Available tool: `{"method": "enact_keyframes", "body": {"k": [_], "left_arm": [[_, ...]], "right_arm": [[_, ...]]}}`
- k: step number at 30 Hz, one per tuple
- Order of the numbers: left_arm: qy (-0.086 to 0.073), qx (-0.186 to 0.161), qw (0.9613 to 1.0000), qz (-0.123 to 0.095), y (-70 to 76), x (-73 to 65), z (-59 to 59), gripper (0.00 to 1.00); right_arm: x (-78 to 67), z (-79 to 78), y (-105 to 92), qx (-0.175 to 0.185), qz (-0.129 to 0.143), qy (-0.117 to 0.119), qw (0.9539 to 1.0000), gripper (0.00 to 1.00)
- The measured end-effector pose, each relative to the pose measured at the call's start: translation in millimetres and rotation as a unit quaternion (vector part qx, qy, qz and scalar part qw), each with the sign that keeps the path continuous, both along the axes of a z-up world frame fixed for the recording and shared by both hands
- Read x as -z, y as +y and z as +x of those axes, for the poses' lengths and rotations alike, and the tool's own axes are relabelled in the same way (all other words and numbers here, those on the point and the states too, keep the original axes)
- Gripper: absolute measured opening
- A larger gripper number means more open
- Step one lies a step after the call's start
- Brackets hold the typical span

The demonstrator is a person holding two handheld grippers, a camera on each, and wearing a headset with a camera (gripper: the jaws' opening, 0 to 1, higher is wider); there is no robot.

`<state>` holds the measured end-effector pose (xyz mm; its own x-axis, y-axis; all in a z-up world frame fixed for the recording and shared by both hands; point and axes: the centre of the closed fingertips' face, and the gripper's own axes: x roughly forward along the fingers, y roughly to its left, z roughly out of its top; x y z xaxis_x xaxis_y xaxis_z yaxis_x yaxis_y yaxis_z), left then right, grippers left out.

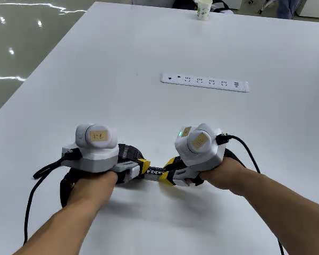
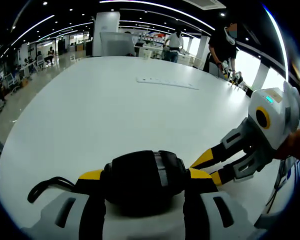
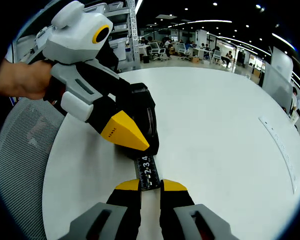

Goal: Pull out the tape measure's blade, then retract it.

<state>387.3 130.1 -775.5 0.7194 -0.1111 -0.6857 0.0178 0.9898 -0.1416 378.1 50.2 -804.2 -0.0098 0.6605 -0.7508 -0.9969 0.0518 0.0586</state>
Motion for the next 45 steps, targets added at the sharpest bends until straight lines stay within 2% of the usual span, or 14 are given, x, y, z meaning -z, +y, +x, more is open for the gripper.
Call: {"method": "enact_keyframes", "body": {"k": [30,45], "left_arm": [[0.001,-0.003,1.0000,-0.007,1.3,0.3,0.1,0.58],[0.005,0.002,1.0000,-0.003,-0.2,0.8,-0.2,0.60]], "right_arm": [[1.1,-4.1,30.2,-0.033,0.009,-0.005,0.9994,0.11],[1.2,-4.9,30.2,-0.049,-0.004,-0.017,0.9986,0.11]]}}
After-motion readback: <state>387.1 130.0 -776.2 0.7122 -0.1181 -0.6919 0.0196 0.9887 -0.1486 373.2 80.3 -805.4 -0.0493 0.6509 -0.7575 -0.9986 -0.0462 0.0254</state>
